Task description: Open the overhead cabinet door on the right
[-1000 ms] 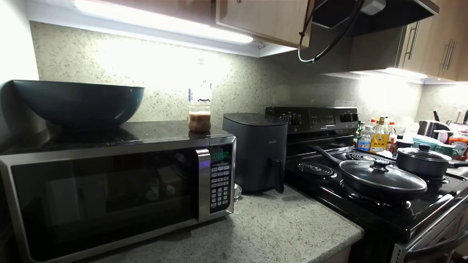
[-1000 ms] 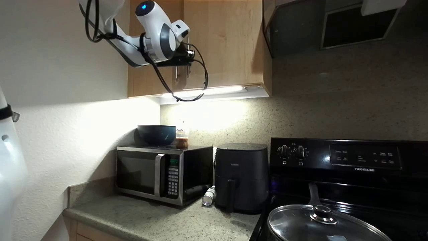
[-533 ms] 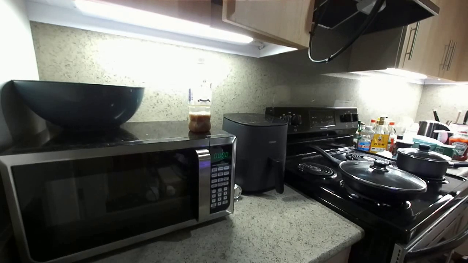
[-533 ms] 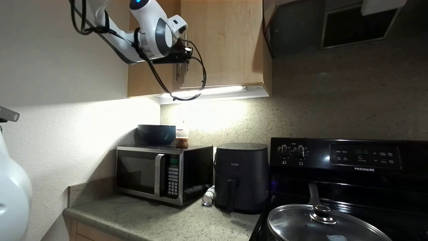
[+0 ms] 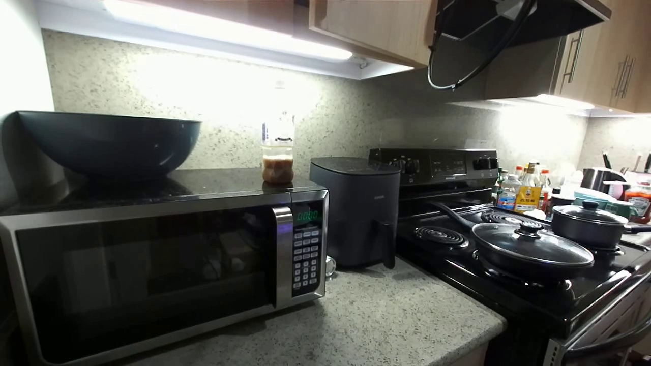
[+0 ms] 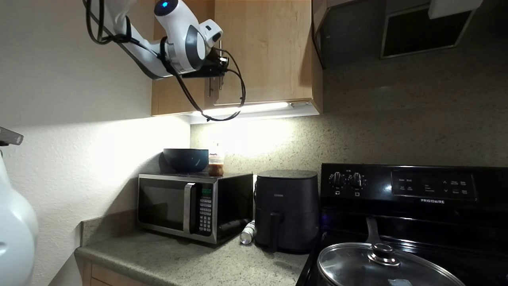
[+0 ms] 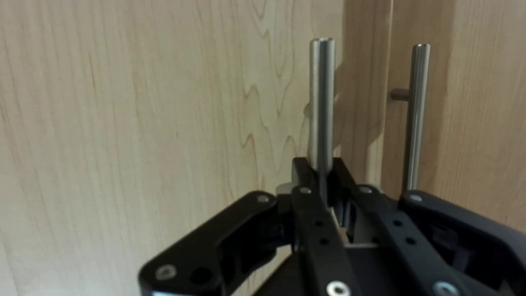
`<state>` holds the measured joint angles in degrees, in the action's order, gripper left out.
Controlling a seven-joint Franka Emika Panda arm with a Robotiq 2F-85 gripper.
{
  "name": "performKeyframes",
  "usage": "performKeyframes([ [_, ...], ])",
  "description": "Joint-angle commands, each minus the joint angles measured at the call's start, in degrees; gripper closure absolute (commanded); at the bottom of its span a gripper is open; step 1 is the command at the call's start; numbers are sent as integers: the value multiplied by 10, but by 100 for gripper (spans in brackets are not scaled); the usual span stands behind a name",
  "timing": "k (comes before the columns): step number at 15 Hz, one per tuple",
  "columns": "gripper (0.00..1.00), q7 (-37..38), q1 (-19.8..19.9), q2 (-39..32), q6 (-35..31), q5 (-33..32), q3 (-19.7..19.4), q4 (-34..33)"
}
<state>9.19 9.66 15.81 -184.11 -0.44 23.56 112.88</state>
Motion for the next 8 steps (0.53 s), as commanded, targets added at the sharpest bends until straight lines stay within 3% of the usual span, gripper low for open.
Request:
performKeyframes([
  [1, 94, 12, 9, 61, -58, 11, -13, 62],
  [8, 94, 15, -6, 125, -149, 16, -26, 156],
])
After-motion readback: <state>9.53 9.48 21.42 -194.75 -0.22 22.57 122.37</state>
